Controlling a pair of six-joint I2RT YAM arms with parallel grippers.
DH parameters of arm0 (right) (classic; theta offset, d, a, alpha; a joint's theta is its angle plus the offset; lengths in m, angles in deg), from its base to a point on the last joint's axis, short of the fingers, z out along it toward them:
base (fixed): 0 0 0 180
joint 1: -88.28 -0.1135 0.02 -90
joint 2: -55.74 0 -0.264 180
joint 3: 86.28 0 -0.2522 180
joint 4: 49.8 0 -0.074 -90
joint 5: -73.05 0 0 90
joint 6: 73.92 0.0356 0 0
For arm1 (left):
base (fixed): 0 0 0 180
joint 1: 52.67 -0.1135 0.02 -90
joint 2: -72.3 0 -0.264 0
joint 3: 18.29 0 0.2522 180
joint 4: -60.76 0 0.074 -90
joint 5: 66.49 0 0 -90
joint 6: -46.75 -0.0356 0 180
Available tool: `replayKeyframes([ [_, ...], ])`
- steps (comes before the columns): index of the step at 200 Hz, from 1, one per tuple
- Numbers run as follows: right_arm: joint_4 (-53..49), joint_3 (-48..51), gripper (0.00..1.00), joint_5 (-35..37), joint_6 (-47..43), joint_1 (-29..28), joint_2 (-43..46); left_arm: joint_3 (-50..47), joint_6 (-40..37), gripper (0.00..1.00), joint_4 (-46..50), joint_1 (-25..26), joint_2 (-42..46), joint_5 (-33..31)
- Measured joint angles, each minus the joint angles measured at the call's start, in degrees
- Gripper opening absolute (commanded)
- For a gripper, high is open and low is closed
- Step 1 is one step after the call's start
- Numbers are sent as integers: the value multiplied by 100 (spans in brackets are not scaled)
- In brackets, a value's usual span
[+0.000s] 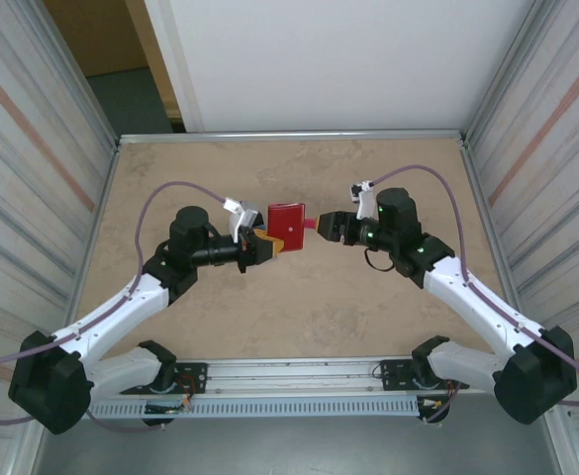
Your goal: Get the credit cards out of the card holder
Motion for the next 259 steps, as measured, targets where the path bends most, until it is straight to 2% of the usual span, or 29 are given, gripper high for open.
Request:
replayKeyframes([
  [31,450,367,67,-782,-138,208,431,13,0,0,-22,-68,52,352],
  [65,927,625,68,-1392,-293,188,949,66,0,0,-81,-74,74,800],
  [133,1250,597,69,-1853,-686,-299,789,181,4,0,-195,-74,70,1161],
  [162,1220,479,83,-1912,-866,-411,682,181,11,0,-247,-74,70,1174],
  [191,1215,446,84,-1904,-984,-461,632,181,52,0,-326,-74,66,1185],
  [224,1215,442,80,-1843,-1025,-522,564,181,136,0,-372,-74,26,1187],
  [259,1165,437,61,-1639,-1040,-507,474,181,157,0,-411,-74,17,1211],
])
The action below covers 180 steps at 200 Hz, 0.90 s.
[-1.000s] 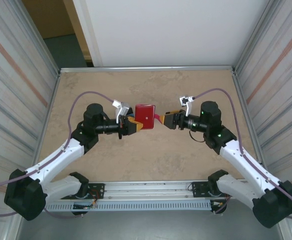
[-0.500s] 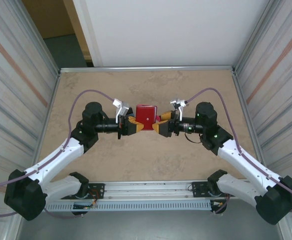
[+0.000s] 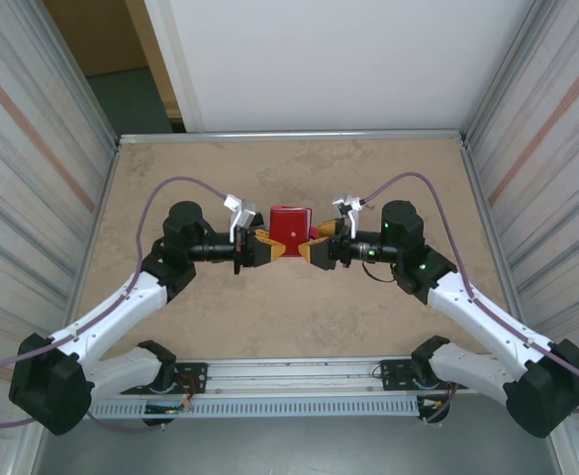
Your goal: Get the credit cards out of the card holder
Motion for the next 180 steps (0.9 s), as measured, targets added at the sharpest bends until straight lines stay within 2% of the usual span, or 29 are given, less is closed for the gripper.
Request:
replayKeyframes([
  [34,203,122,48,24,116,302,195,-2,22,0,-87,-2,2,33],
  [69,446,173,45,24,332,415,249,0,63,0,-151,-11,7,85],
  [136,570,175,45,22,385,258,249,-2,155,0,-254,28,7,96],
  [180,682,175,27,-96,413,249,173,-2,170,0,-249,55,0,74],
])
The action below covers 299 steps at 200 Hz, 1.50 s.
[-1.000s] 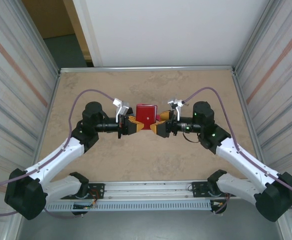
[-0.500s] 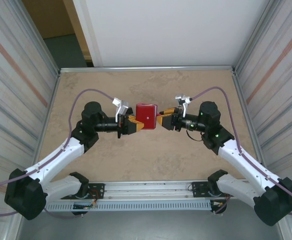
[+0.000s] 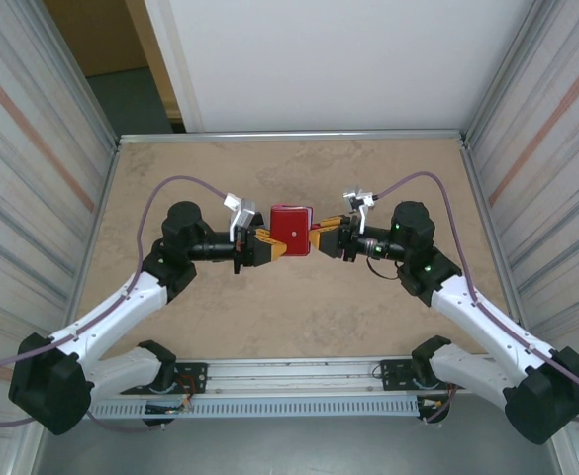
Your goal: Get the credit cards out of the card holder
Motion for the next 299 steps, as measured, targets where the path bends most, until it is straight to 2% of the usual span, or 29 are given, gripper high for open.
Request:
replayKeyframes([
  [17,39,0,21,-31,26,0,-2,0,2,0,-2,-2,0,0],
  [42,50,2,19,-33,39,-2,-17,0,0,0,-7,0,0,7],
  [89,92,9,33,-94,81,-24,-33,0,0,0,-11,0,0,66],
  [103,111,13,33,-107,81,-28,-33,0,0,0,-35,0,0,94],
  [110,127,15,30,-129,81,-31,-33,0,0,0,-48,0,0,109],
  [132,201,15,3,-144,31,-90,-33,0,-2,0,-46,-2,0,98],
  [138,195,15,0,-138,31,-105,-28,0,0,0,-39,-2,2,90],
  [149,184,15,0,-83,24,-103,-22,0,-2,8,-35,0,2,33],
  [164,131,15,0,37,13,-116,-9,0,-26,24,4,9,2,-90],
  [173,44,13,0,129,-2,-142,17,0,-50,40,44,39,7,-192],
  [180,-42,13,0,170,-22,-170,48,0,-61,55,50,61,9,-286],
  [186,-127,15,0,216,-37,-197,74,0,-61,64,48,72,13,-367],
  [211,-470,15,0,529,-76,-267,199,-2,-13,84,70,76,79,-660],
  [247,-787,13,0,1097,-83,-350,400,-4,-11,99,138,201,96,-1029],
  [299,-1117,9,0,1635,-94,-531,437,105,-197,99,393,754,-103,-1596],
])
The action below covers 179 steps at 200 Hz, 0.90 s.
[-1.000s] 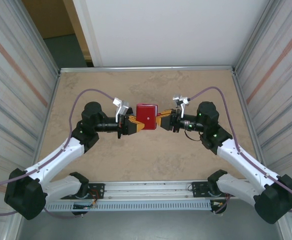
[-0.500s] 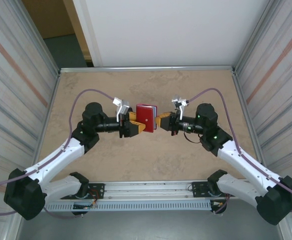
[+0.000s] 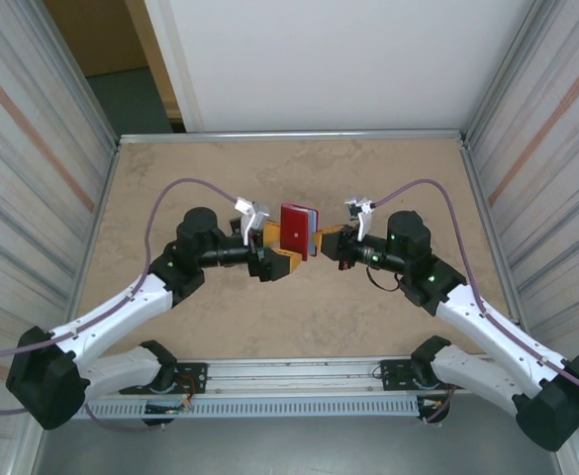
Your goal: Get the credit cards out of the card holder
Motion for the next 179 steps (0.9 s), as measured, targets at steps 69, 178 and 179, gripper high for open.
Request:
replayKeyframes([
  [69,-378,-188,0,717,-179,-350,11,302,-533,99,518,643,-184,-1467],
  [178,-916,-358,0,1818,-562,-852,105,435,-734,94,894,813,-450,-2621],
  [179,-916,-358,0,1821,-562,-852,107,435,-734,93,894,815,-450,-2629],
])
